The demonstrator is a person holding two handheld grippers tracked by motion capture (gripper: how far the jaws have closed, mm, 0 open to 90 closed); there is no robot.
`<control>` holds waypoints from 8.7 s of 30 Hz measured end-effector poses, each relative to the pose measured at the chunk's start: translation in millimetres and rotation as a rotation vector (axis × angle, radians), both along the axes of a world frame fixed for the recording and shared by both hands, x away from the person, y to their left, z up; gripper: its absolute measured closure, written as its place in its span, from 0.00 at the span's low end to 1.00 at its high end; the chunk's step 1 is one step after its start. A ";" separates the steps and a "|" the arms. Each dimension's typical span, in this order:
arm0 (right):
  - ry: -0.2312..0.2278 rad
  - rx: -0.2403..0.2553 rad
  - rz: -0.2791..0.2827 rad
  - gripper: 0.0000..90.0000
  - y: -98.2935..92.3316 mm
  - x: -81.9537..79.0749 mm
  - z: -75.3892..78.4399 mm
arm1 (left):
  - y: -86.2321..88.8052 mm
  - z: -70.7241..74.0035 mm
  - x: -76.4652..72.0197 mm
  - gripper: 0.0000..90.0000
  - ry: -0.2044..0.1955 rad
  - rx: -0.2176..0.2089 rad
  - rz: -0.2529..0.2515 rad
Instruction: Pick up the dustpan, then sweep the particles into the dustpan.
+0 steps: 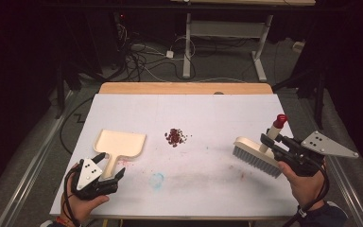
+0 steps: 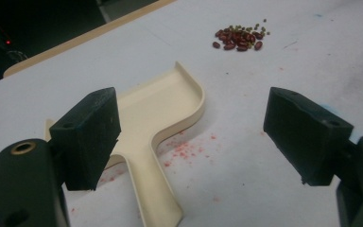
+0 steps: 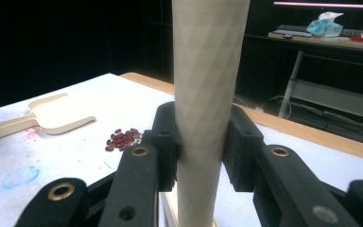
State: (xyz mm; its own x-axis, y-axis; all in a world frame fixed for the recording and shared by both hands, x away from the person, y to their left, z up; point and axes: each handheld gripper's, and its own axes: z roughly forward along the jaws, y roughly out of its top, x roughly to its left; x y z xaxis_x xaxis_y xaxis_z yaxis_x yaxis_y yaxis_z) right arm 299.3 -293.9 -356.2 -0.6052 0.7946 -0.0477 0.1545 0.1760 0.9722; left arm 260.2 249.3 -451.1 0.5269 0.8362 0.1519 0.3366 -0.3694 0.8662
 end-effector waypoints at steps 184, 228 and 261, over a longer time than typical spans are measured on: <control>0.090 -0.015 0.082 0.76 227.3 130.9 -49.6 | -56.6 1.2 104.2 0.71 0.548 0.280 -0.196; 0.060 0.046 0.134 0.78 226.9 95.8 -16.5 | -70.6 -10.7 106.9 0.71 0.569 0.302 -0.178; 0.068 -0.031 0.146 0.78 242.0 104.2 -44.2 | -61.3 -12.9 111.5 0.71 0.603 0.286 -0.177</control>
